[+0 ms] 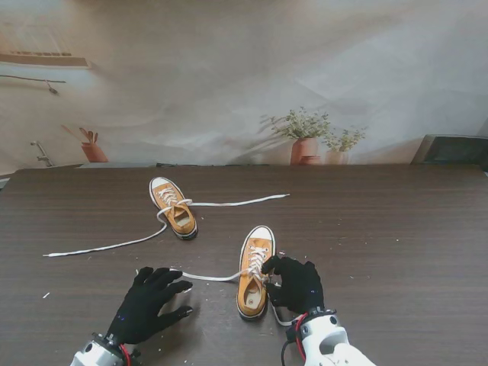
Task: Tie the shoelaces into a bow on the shoes
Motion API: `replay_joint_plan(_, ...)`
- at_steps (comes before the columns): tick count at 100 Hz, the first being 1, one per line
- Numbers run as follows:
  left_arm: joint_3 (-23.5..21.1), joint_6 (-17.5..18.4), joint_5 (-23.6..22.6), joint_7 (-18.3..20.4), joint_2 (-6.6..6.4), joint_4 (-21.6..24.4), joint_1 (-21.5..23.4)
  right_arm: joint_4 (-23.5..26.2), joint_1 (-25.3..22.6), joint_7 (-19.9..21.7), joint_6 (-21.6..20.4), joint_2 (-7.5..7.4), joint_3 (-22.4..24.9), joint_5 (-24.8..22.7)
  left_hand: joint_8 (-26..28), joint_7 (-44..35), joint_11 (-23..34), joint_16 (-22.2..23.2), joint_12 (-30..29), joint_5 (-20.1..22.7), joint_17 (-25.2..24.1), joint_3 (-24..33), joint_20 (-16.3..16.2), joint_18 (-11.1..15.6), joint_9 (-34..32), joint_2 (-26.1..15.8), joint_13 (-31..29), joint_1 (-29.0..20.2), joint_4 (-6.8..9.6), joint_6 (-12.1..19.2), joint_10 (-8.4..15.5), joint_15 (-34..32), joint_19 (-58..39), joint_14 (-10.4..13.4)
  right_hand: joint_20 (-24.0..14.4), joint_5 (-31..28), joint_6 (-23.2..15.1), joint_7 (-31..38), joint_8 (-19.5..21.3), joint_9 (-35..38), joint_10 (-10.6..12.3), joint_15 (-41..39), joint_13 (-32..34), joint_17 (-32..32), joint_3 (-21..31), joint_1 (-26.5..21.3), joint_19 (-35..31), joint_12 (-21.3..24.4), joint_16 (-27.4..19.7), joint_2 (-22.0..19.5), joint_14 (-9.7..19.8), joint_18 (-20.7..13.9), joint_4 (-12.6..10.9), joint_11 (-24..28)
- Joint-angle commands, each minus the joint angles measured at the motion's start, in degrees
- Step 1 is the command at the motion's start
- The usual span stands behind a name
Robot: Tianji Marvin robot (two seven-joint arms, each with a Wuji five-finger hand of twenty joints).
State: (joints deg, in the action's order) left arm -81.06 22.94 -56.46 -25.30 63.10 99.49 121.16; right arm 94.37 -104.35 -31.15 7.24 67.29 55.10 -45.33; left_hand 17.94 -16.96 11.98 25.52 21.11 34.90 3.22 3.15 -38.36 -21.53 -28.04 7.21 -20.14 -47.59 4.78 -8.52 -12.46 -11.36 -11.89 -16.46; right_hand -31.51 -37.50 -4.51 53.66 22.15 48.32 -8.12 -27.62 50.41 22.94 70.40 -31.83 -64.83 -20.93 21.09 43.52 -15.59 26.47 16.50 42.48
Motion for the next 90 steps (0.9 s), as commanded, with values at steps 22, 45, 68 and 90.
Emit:
replay_joint_plan(22,0.2,0.3,0.0,1.0,0.03,0.5,0.3,-2.8,2.9,-0.1,2.1,0.28,-2.0,0.2,1.0,-0.1,0.3,-0.5,0.2,1.9,0.2,0.6,0.8,0.9,0.3,-2.0,0.7,-1.2,-1.02,2.5,0.8,-0.8,0.7,0.0,-1.0,-0.6,-0.4,3.3,1.4,-0.6,1.4,-1.3,0.6,0.7,0.2,-0.3,-0.1,-1.4,0.6,3.6,0.6,-1.0,0.1,2.3)
replay_joint_plan(45,0.4,0.2,0.1,1.3,-0.01,0.5,0.2,-4.0,4.0,-0.9,3.3,0.73,-2.7,0.8,1.0,-0.2,0.3,-0.5,0.2,1.9,0.2,0.6,0.8,0.9,0.4,-2.0,0.8,-1.2,-1.03,2.6,0.8,-0.8,0.6,0.0,-0.9,-4.2,-1.7,9.9,-0.4,1.4,1.5,-1.8,1.6,1.5,-0.7,-0.8,-0.6,-1.5,0.6,1.8,0.5,-0.7,0.7,3.2)
replay_joint_plan(68,0.2,0.0,-0.3,0.8,0.00,0.7,0.5,-4.2,4.3,-1.5,5.0,1.19,-3.7,1.4,1.0,-0.2,0.3,-0.5,0.2,1.9,0.2,0.6,0.8,0.8,0.3,-2.0,0.8,-1.2,-1.03,2.6,0.9,-0.9,0.6,0.0,-0.9,-9.0,-2.2,10.0,-0.2,3.7,1.3,-1.7,2.4,2.1,-0.8,-0.7,-0.9,-1.2,0.5,1.9,0.2,-0.3,0.6,2.9)
replay_joint_plan(90,-0.1,0.4,-0.5,0.2,0.06,0.9,0.9,-4.7,4.4,-4.3,4.7,1.97,-4.0,2.1,1.0,-0.3,0.4,-0.5,0.2,2.1,0.3,0.6,0.8,0.8,0.1,-2.0,0.6,-1.2,-1.04,2.6,0.8,-1.0,0.5,0.0,-0.6,-16.0,-5.4,11.1,2.2,6.0,1.1,-1.9,3.3,2.8,1.1,0.2,-1.5,-0.4,0.6,2.0,0.6,-0.5,1.0,2.2)
